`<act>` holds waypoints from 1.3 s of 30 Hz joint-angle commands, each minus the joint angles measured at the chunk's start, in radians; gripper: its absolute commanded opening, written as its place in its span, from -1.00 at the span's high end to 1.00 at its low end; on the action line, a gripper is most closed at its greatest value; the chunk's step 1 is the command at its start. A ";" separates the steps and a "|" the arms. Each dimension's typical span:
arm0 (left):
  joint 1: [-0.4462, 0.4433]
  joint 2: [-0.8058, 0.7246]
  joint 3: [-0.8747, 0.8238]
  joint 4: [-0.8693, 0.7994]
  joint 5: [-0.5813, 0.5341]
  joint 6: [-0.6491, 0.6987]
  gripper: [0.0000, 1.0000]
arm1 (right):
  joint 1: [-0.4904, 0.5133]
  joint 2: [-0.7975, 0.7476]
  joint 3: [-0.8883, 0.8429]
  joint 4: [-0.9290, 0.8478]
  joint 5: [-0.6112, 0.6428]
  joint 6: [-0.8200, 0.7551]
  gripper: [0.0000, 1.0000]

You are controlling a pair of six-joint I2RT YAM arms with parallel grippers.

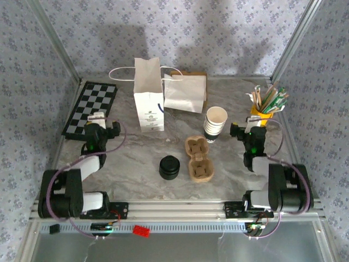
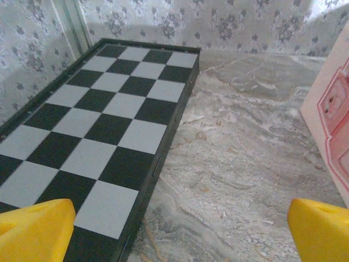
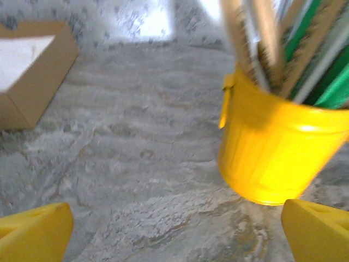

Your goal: Pack the takeout coffee

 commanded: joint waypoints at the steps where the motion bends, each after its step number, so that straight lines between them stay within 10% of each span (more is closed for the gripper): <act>1: 0.007 -0.108 0.008 -0.169 -0.013 -0.043 -1.00 | -0.039 -0.126 0.029 -0.237 0.017 0.105 -0.99; 11: 0.009 -0.361 0.133 -0.649 -0.091 -0.516 -1.00 | -0.138 -0.434 0.135 -0.812 -0.146 0.473 -0.99; 23: -0.025 -0.588 0.120 -0.964 0.154 -0.611 -1.00 | -0.119 -0.485 0.301 -1.224 -0.280 0.508 -0.99; 39: -0.625 -0.584 0.218 -0.986 0.007 -0.645 -1.00 | 0.154 -0.224 0.801 -1.605 -0.126 0.443 -0.73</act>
